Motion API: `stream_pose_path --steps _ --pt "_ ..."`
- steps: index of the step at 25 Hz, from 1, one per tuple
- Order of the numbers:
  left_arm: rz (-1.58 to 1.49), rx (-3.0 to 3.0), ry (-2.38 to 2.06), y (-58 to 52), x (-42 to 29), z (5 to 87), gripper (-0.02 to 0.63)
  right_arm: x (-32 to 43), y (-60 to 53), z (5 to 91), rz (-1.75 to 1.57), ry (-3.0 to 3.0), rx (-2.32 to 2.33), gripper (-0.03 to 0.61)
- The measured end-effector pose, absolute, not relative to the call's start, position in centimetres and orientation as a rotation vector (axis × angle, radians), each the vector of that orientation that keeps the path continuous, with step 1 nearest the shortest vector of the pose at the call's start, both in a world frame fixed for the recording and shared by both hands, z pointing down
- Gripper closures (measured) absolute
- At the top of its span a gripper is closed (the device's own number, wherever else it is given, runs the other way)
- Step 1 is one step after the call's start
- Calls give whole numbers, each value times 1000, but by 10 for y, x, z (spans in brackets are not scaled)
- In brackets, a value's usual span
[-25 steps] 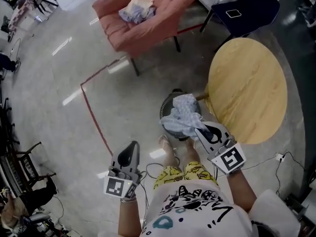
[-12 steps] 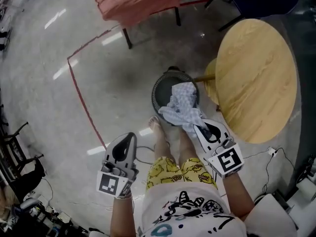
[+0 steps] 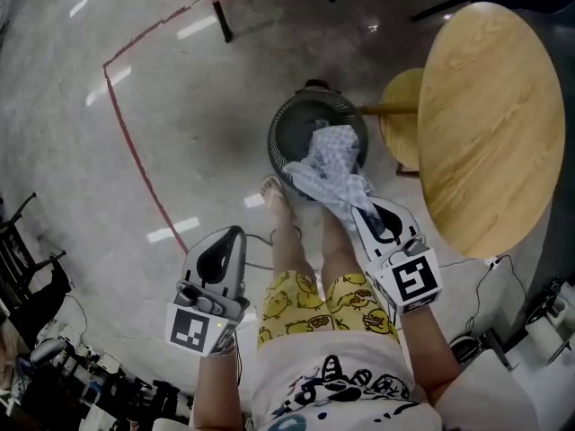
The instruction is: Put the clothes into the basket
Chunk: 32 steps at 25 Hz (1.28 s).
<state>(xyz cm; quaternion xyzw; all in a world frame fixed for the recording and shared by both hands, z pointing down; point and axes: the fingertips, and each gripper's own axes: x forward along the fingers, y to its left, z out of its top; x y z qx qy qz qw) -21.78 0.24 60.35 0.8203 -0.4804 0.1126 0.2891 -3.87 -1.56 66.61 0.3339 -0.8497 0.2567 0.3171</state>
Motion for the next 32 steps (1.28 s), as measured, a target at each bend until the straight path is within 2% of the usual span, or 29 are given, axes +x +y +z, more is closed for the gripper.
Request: stream_pose_path --steps 20,28,29,30,32 --pt "331 2077 -1275 9 -221 681 600 -39 -23 765 766 -2160 979 522" --pt "363 2066 -1213 15 -211 703 600 -32 -25 781 793 -2173 1093 521" --pt "356 2070 -1206 16 -209 703 600 -33 -25 780 801 -2182 1106 475" --pt "350 2074 -1201 17 -208 703 600 -35 -24 779 805 -2186 1103 377" --pt "347 2075 -1198 17 -206 702 600 -40 -21 778 796 -2190 1075 365"
